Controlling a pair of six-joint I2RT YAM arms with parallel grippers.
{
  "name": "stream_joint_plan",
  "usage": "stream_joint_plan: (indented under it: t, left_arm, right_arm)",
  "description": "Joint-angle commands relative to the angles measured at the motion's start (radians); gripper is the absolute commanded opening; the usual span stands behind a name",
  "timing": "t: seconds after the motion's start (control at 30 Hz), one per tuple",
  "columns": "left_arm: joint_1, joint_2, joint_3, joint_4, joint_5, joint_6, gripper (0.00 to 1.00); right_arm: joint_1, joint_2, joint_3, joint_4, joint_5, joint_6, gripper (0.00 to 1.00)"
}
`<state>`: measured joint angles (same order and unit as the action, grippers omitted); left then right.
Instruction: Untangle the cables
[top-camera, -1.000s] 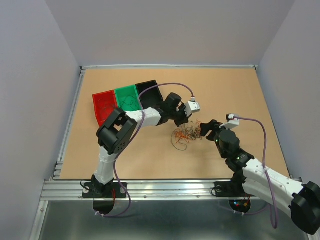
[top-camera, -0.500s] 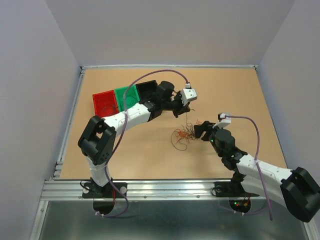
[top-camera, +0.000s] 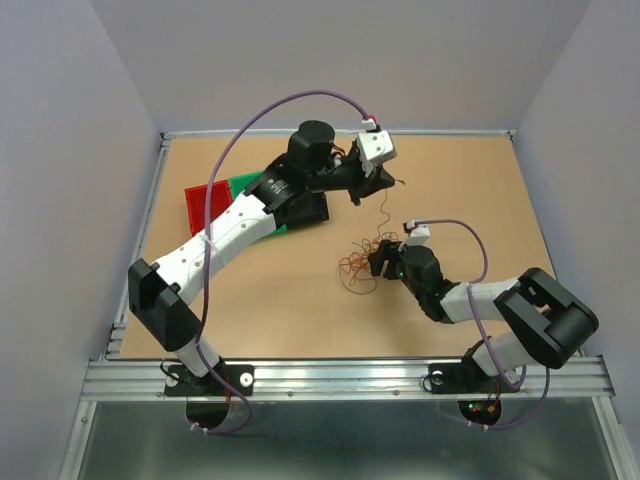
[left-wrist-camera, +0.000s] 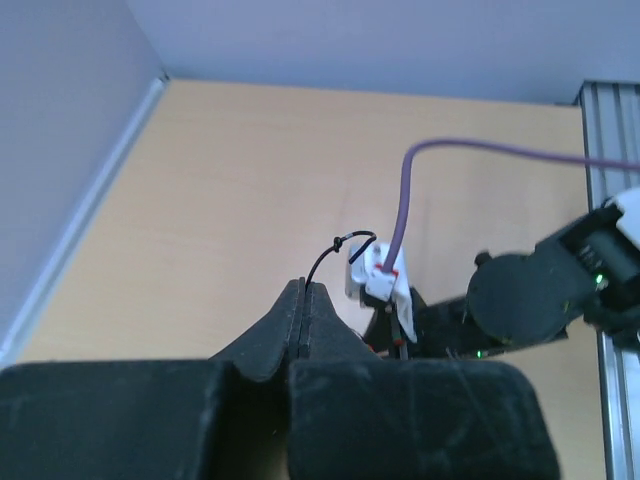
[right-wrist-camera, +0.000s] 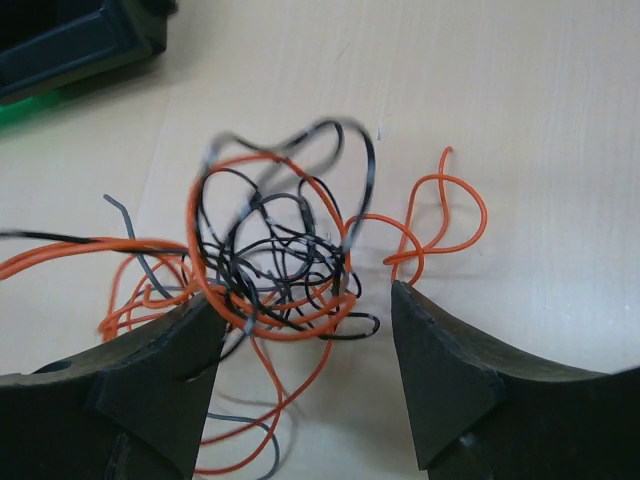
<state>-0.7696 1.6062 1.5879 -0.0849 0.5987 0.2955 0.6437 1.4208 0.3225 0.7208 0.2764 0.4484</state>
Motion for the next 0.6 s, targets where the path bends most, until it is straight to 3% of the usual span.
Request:
stream_joint_plan:
  t: [0.0,0.1,0.13,0.23,0.33,0.47,0.57]
  left_arm:
    - [-0.002,-0.089,0.194,-0.077,-0.083,-0.03,0.0]
    - [0.0,-0.107,0.325,-0.098,-0.169,-0.038,0.0]
    - [0.0,-0.123,0.364,-0.092,-0.186,-0.048,0.0]
    - [0.0,-0.141,0.427,-0.081,-0.281,-0.087,0.0]
    - [0.0,-0.158,0.469,-0.069,-0.429,-0.108,0.0]
    - [0.003,-0.164,0.468,-0.058,-0.468,-0.104,0.0]
    - [0.003,-0.154,0.451,-0.067,-0.467,-0.095,0.0]
  right_arm:
    - [0.008,0.052,0.061,0.091,0.055,0.018,0.7]
    - [0.008,0.046,0.053,0.085,0.107,0.039,0.64]
    - [0.01,0.03,0.044,0.082,0.127,0.042,0.55]
    - [0.01,-0.006,0.021,0.077,0.15,0.052,0.45]
    - [0.008,-0.039,-0.002,0.068,0.187,0.056,0.37]
    - [0.008,-0.081,-0.023,0.055,0.221,0.067,0.24]
    - [0.008,-0.147,-0.048,0.052,0.201,0.062,0.31]
